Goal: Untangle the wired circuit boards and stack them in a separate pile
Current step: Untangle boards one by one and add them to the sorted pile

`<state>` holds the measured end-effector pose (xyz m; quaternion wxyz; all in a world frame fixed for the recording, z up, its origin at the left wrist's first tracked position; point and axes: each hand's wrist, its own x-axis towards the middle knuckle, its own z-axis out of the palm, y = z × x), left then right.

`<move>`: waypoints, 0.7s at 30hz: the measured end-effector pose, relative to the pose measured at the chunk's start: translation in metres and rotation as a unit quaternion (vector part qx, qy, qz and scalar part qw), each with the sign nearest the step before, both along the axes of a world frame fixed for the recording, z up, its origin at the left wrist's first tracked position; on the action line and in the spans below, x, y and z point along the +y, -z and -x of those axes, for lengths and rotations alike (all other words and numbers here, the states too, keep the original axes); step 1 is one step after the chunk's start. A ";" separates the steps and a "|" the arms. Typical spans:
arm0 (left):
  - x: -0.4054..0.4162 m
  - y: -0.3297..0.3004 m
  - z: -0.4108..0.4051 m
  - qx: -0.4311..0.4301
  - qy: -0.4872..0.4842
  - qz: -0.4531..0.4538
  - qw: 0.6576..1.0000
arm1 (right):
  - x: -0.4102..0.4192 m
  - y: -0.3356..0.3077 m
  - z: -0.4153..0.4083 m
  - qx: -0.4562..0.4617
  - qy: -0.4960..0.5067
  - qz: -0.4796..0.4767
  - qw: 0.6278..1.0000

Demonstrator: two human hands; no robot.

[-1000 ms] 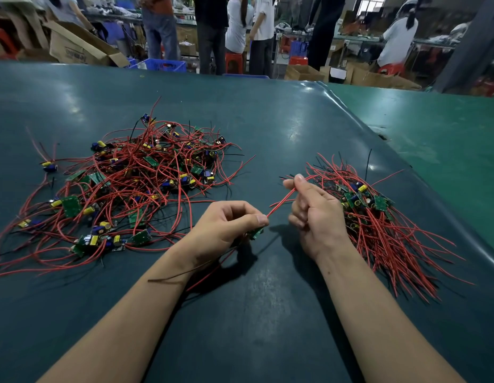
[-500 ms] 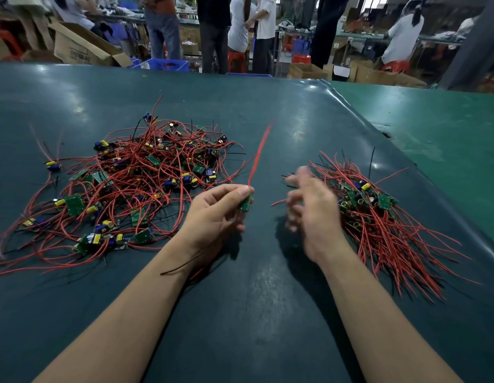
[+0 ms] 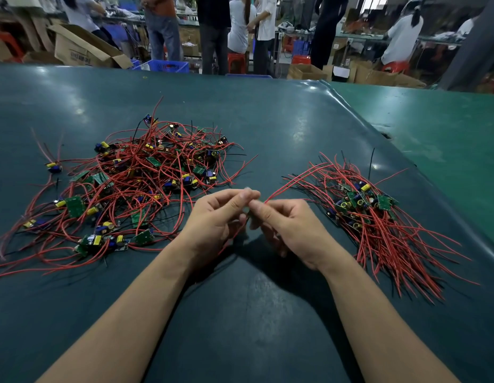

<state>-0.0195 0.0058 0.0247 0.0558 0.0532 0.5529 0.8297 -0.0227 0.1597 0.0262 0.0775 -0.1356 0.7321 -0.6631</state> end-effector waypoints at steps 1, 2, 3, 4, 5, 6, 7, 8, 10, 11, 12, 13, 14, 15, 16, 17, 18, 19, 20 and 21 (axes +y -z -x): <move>-0.002 0.001 0.001 -0.007 0.009 0.005 1.000 | 0.002 -0.001 0.001 0.003 0.035 0.021 0.999; -0.004 0.001 0.002 -0.013 0.025 0.014 1.000 | 0.004 -0.002 0.003 0.005 0.069 0.044 0.997; -0.006 0.002 0.001 -0.015 0.039 0.025 0.999 | 0.006 -0.003 0.005 0.006 0.096 0.059 0.994; -0.006 0.003 0.001 -0.009 0.048 0.038 0.998 | 0.008 -0.004 0.006 0.009 0.114 0.062 0.992; -0.007 0.004 0.000 0.000 0.048 0.053 0.997 | 0.008 -0.004 0.006 0.012 0.123 0.057 0.991; -0.007 0.005 -0.001 0.006 0.047 0.064 0.997 | 0.009 -0.004 0.006 0.016 0.128 0.049 0.990; -0.007 0.006 -0.001 0.008 0.047 0.071 0.996 | 0.010 -0.004 0.007 0.020 0.132 0.044 0.990; -0.007 0.007 -0.001 0.007 0.051 0.074 0.996 | 0.011 -0.004 0.007 0.024 0.138 0.046 0.989; -0.009 0.006 -0.002 -0.001 0.049 0.083 0.995 | 0.015 -0.004 0.009 0.028 0.167 0.062 0.984; -0.010 0.004 -0.002 -0.007 0.038 0.083 0.996 | 0.017 -0.005 0.011 0.032 0.193 0.072 0.978; -0.011 0.003 -0.001 -0.011 0.021 0.077 0.997 | 0.019 -0.005 0.013 0.042 0.228 0.081 0.970; -0.013 0.001 0.000 -0.011 -0.001 0.062 0.998 | 0.022 -0.005 0.015 0.055 0.265 0.086 0.959; -0.014 -0.001 0.001 -0.011 -0.028 0.040 0.999 | 0.024 -0.005 0.017 0.072 0.302 0.091 0.946; -0.016 -0.003 0.003 -0.012 -0.059 0.013 0.998 | 0.025 -0.005 0.018 0.088 0.334 0.100 0.933; -0.018 -0.004 0.005 -0.015 -0.093 -0.018 0.995 | 0.024 -0.005 0.019 0.103 0.361 0.115 0.920; -0.019 -0.005 0.007 -0.021 -0.126 -0.050 0.991 | 0.024 -0.006 0.018 0.115 0.389 0.136 0.904; -0.021 -0.006 0.008 -0.026 -0.156 -0.078 0.984 | 0.023 -0.006 0.017 0.121 0.416 0.162 0.887; -0.022 -0.005 0.010 -0.027 -0.179 -0.097 0.979 | 0.024 -0.008 0.017 0.117 0.442 0.198 0.867; -0.022 -0.005 0.010 -0.025 -0.194 -0.107 0.975 | 0.026 -0.009 0.017 0.102 0.462 0.243 0.847; -0.023 -0.004 0.010 -0.020 -0.202 -0.112 0.973 | 0.027 -0.009 0.018 0.072 0.476 0.296 0.825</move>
